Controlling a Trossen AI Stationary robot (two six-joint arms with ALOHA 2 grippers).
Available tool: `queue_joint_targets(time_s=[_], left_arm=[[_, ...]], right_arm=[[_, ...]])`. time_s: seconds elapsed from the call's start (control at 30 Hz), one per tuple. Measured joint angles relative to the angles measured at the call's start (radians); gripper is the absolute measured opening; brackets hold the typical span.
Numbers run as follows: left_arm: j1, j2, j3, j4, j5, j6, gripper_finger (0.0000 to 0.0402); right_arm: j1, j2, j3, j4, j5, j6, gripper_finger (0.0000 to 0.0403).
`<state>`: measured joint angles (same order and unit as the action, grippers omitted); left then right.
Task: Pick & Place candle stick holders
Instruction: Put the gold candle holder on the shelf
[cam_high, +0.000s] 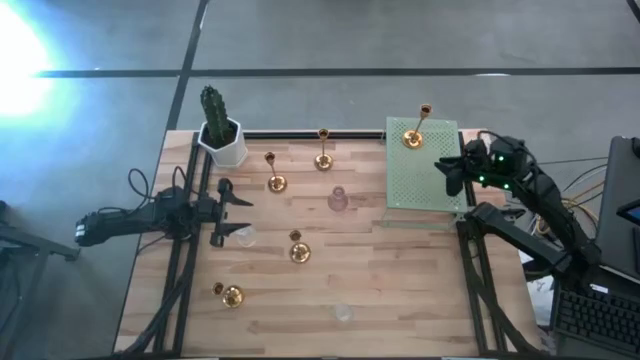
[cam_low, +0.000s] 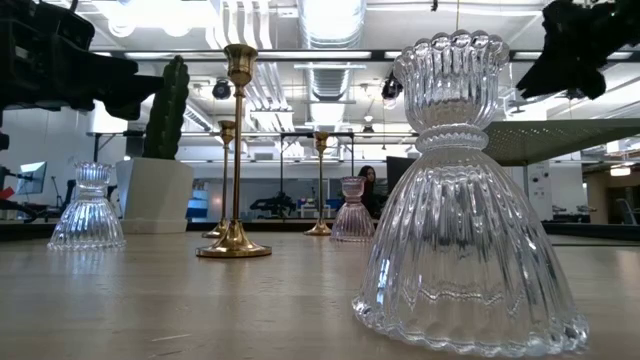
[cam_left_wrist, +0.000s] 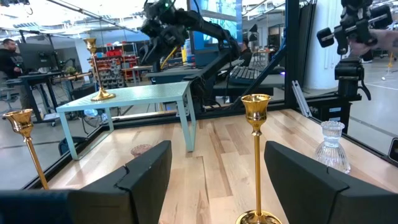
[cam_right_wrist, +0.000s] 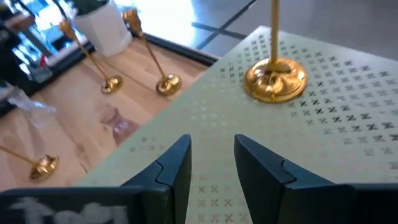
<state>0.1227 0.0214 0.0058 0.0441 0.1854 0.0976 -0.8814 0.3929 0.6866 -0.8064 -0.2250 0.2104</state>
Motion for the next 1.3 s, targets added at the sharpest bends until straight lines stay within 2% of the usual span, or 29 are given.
queue_joint_targets(time_s=[0.3, 0.5, 0.87, 1.0, 1.3], left_arm=[[0.000, 0.000, 0.000, 0.000, 0.000, 0.000, 0.0262], [0.000, 0.000, 0.000, 0.000, 0.000, 0.000, 0.0262], [0.000, 0.000, 0.000, 0.000, 0.000, 0.000, 0.0262], [0.000, 0.000, 0.000, 0.000, 0.000, 0.000, 0.0262], [0.000, 0.000, 0.000, 0.000, 0.000, 0.000, 0.0262]], right_arm=[[0.000, 0.020, -0.078, 0.198, 0.007, -0.027, 0.0133], [0.000, 0.061, -0.111, 0.326, 0.152, -0.032, 0.0137], [0.000, 0.179, -0.207, 0.605, 0.176, -0.039, 0.0139], [0.000, 0.242, -0.215, 0.691, 0.223, -0.061, 0.0132], [0.000, 0.351, -0.183, 0.759, 0.233, -0.066, 0.0109]])
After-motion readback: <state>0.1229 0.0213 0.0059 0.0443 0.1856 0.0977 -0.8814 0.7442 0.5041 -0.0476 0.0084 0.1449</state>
